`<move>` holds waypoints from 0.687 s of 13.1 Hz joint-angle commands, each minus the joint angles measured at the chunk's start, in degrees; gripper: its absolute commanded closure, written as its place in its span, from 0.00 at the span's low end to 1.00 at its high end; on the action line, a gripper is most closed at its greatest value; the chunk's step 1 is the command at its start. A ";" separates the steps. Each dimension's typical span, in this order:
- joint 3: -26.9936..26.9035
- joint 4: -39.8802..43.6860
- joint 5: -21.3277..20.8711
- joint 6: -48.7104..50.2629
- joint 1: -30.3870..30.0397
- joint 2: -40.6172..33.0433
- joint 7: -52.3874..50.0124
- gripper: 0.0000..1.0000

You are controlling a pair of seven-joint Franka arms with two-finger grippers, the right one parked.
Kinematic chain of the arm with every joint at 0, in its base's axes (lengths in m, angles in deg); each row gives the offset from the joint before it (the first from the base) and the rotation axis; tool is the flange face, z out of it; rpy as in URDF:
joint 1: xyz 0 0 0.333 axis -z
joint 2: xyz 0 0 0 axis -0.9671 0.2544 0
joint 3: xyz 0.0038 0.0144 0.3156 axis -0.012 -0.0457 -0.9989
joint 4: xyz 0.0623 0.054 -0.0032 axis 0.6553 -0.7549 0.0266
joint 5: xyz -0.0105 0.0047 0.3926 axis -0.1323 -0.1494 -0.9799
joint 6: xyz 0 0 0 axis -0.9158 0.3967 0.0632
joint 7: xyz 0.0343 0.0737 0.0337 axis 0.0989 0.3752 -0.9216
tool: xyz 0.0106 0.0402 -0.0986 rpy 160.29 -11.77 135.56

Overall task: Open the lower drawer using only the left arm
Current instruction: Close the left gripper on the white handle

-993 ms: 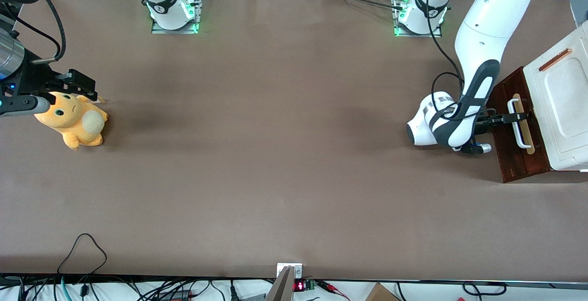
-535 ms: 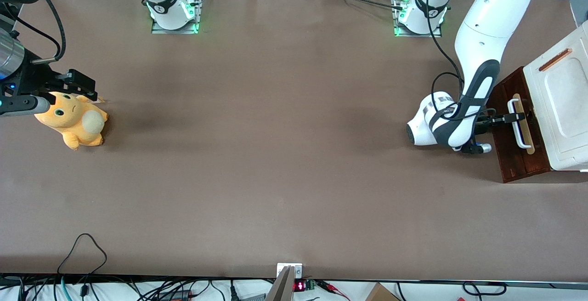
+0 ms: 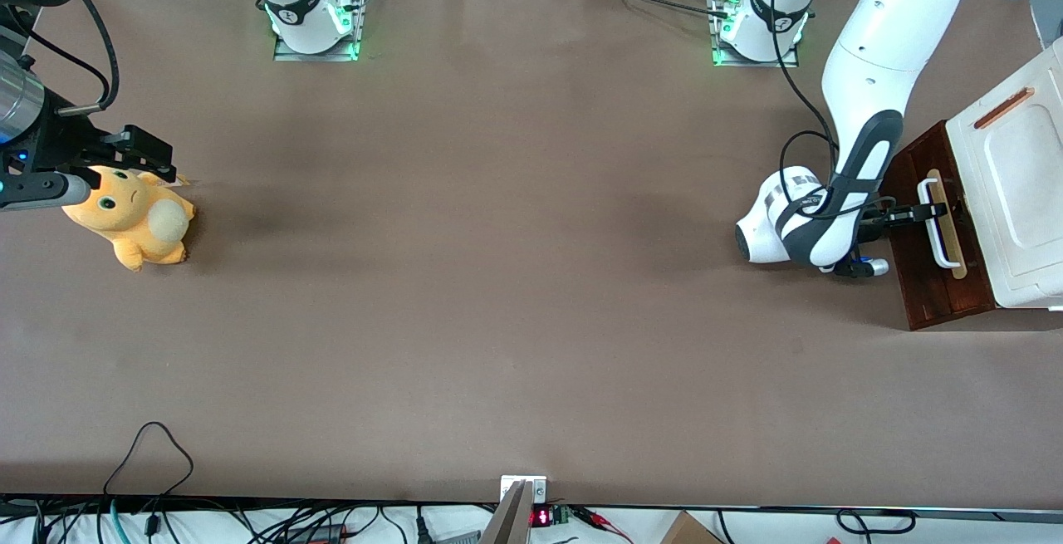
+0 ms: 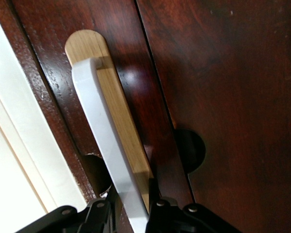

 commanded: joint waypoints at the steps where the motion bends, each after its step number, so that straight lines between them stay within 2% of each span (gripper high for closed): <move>1: 0.62 0.46 -1.35 0.94 -0.95 0.31 -0.44 0.74; 9: 1.76 0.46 -1.00 0.94 -0.95 0.31 -0.71 0.82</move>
